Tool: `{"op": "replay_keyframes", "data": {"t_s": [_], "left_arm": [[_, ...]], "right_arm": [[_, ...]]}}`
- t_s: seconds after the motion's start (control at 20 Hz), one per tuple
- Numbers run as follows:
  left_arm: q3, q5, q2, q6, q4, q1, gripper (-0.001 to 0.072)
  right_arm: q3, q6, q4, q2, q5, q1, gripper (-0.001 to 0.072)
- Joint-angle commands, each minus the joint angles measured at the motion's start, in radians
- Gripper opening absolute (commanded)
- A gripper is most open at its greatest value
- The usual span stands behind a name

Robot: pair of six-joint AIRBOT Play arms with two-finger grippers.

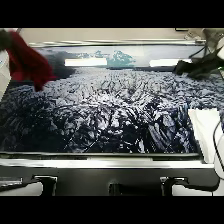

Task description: Fold the clothes and pants, and hang the long-sleeved shirts on hangers.

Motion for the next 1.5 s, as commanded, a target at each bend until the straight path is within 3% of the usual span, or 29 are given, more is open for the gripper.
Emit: {"op": "replay_keyframes", "data": {"t_s": [0.0,0.15,0.3,0.55,0.7,0.75,0.8,0.85,1.0,1.15,1.2,1.45], "left_arm": [[-0.039,-0.176,0.312,0.108,0.019,-0.215,0.0016],[-0.166,-0.272,0.461,-0.012,0.02,-0.419,0.0016],[-0.343,-0.269,0.509,-0.111,0.028,-0.576,0.0017],[-0.722,-0.244,0.397,-0.146,0.029,-0.694,0.0018],[-0.848,-0.193,0.259,-0.239,-0.014,-0.693,0.0027],[-0.842,-0.208,0.215,-0.238,-0.059,-0.687,0.0226],[-0.822,-0.233,0.189,-0.238,-0.091,-0.672,0.0663],[-0.791,-0.276,0.182,-0.227,-0.095,-0.644,0.0711],[-0.657,-0.536,0.192,-0.093,-0.086,-0.464,0.071],[-0.673,-0.831,0.195,-0.022,-0.086,-0.346,0.0709],[-0.735,-0.832,0.206,-0.02,-0.088,-0.356,0.0709],[-1.018,-0.549,0.202,-0.019,-0.182,-0.501,0.0709]], "right_arm": [[0.058,-0.012,-0.005,0.127,-0.047,0.001,0.0668],[0.058,-0.013,-0.029,0.267,0.007,0.001,0.0668],[0.058,-0.013,-0.061,0.375,0.072,-0.001,0.0667],[0.034,0.0,-0.052,0.401,0.386,-0.002,0.0666],[-0.156,-0.001,-0.038,0.386,0.387,-0.002,0.0667],[-0.241,-0.001,-0.023,0.383,0.349,-0.002,0.0667],[-0.336,-0.001,-0.003,0.378,0.307,-0.002,0.0669],[-0.422,-0.001,0.019,0.37,0.278,-0.001,0.0671],[-0.675,-0.022,0.13,0.337,0.257,-0.001,0.0695],[-0.946,-0.127,0.299,0.329,0.222,-0.001,0.071],[-1.028,-0.143,0.326,0.329,0.196,-0.001,0.071],[-1.305,-0.192,0.389,0.329,0.086,-0.001,0.0709]]}}
